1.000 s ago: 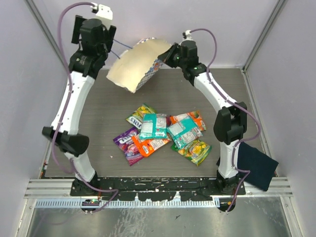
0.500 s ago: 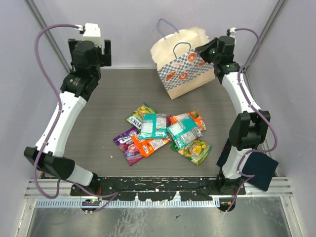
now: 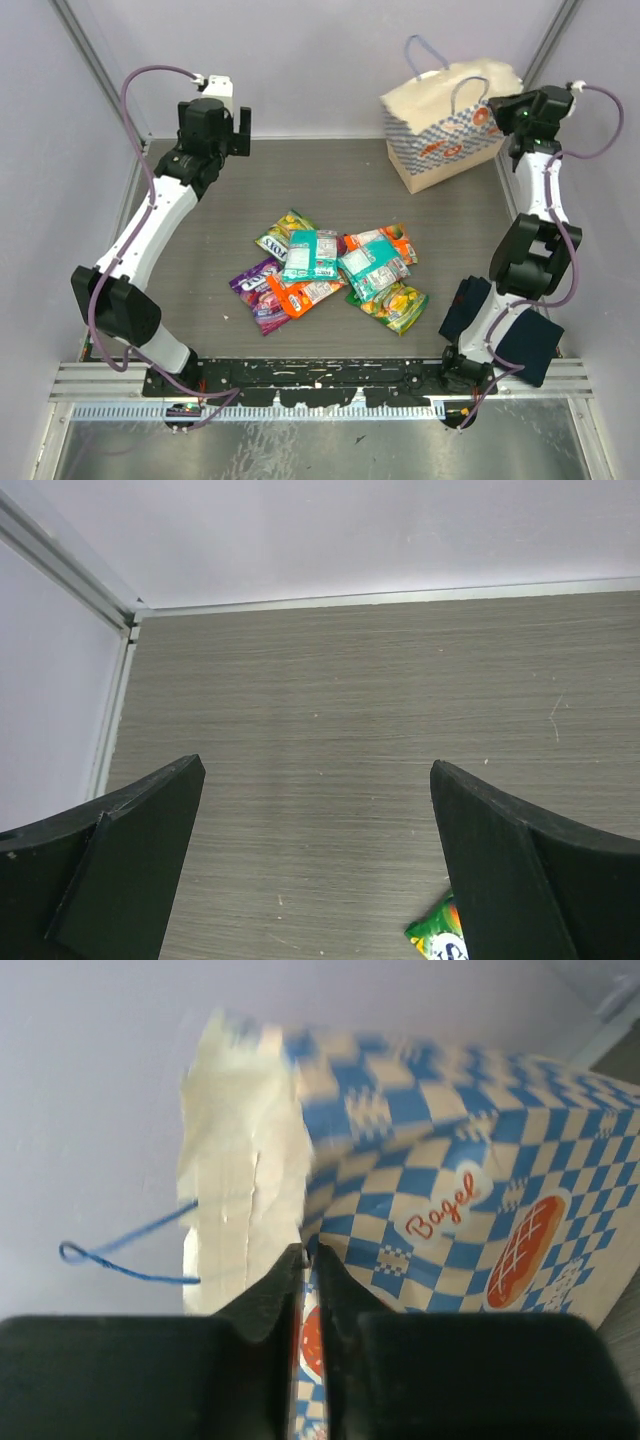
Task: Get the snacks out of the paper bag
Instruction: Move the paper bag to the corner of the board.
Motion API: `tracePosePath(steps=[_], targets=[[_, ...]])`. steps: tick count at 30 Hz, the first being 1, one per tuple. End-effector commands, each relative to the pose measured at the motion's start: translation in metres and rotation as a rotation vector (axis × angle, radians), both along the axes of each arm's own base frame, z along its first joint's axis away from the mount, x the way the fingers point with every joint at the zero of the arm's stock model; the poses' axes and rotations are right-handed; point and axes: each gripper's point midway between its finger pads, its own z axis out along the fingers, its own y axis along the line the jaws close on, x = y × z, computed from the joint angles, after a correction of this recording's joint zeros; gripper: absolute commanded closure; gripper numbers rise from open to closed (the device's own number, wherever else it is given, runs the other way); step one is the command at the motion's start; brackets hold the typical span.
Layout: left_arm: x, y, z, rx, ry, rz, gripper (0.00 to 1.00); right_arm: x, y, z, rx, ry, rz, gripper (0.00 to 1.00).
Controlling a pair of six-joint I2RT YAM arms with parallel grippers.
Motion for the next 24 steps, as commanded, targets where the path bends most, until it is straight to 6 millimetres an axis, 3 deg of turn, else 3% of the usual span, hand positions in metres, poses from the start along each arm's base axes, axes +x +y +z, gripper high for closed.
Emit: tracePosePath(steps=[1,4,6,10,13,17,19,22,24], targets=[[0.009,-0.009,0.015,-0.055,-0.058,-0.024,0.02,0.014,-0.022,0.005,0.088,-0.085,0.041,0.63],[0.008,-0.007,0.006,-0.038,-0.037,-0.023,0.02,0.007,-0.029,0.01,0.101,-0.102,0.02,0.21],[0.006,-0.007,-0.002,-0.035,-0.024,-0.024,0.02,-0.005,-0.029,0.018,0.078,-0.126,-0.014,0.08],[-0.001,-0.008,-0.014,-0.053,-0.004,-0.034,0.02,-0.049,-0.028,0.039,-0.003,-0.201,-0.14,0.05],[-0.011,-0.009,-0.021,-0.085,-0.013,-0.04,0.02,-0.093,-0.01,0.058,-0.155,-0.22,-0.214,0.05],[-0.026,-0.011,-0.032,-0.137,-0.024,-0.059,0.02,-0.132,0.052,0.044,-0.404,-0.158,-0.283,0.04],[-0.033,-0.013,-0.042,-0.161,-0.016,-0.069,0.02,-0.139,0.089,0.029,-0.514,-0.121,-0.231,0.03],[-0.039,-0.014,-0.059,-0.179,0.01,-0.073,0.02,-0.133,0.126,-0.006,-0.67,-0.024,-0.119,0.0],[-0.042,-0.014,-0.07,-0.181,0.031,-0.068,0.02,-0.12,0.135,-0.037,-0.765,0.087,-0.071,0.0]])
